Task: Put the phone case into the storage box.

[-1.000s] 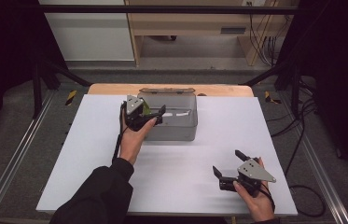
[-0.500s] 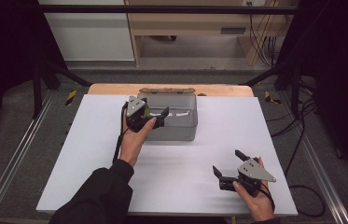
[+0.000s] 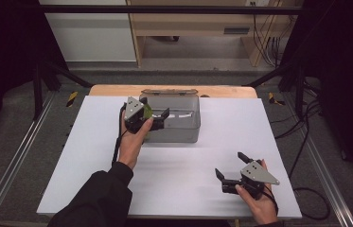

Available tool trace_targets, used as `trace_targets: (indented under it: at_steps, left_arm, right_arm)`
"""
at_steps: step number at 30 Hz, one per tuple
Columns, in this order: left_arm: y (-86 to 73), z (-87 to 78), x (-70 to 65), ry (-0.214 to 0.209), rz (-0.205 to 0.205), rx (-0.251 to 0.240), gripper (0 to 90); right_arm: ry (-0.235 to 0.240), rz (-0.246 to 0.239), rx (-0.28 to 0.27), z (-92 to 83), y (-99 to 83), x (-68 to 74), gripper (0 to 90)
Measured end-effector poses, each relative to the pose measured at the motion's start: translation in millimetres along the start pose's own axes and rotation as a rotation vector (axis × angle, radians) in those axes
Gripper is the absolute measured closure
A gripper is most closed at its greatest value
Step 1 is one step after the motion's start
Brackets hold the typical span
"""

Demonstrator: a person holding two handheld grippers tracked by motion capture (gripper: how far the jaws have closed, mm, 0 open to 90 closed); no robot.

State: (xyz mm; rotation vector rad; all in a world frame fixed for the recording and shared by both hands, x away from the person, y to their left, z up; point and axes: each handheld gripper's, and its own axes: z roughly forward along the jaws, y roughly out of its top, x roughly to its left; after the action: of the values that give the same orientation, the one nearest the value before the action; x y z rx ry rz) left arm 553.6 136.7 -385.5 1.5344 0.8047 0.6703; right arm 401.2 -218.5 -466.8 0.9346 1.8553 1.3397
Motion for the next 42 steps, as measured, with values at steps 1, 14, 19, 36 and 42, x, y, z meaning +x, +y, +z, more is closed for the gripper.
trace_targets:
  at_steps: [1, 14, 19, 36, 42]
  left_arm:
    - [0.5, -1.7, 0.9, -0.004, 0.001, -0.004, 2.1]
    - [5.2, -17.0, 13.4, -0.012, -0.021, -0.031, 1.8]
    - [4.5, -24.0, 19.8, -0.01, -0.022, -0.031, 1.6]
    - [2.8, -60.5, 48.4, 0.034, -0.055, -0.058, 1.3]
    - [3.9, -72.3, 55.4, 0.038, -0.05, -0.061, 1.3]
  right_arm:
    - [0.0, -0.002, -0.001, 0.0, 0.0, 0.2, 3.3]
    - [0.001, 0.0, 0.0, 0.5, 0.1, 1.3, 3.2]
    - [0.003, -0.001, 0.001, 0.6, 0.1, 1.7, 3.2]
    - [0.0, 0.001, 0.005, 1.4, -0.3, 1.1, 3.2]
    - [0.001, 0.003, 0.003, 1.2, -0.3, 1.1, 3.1]
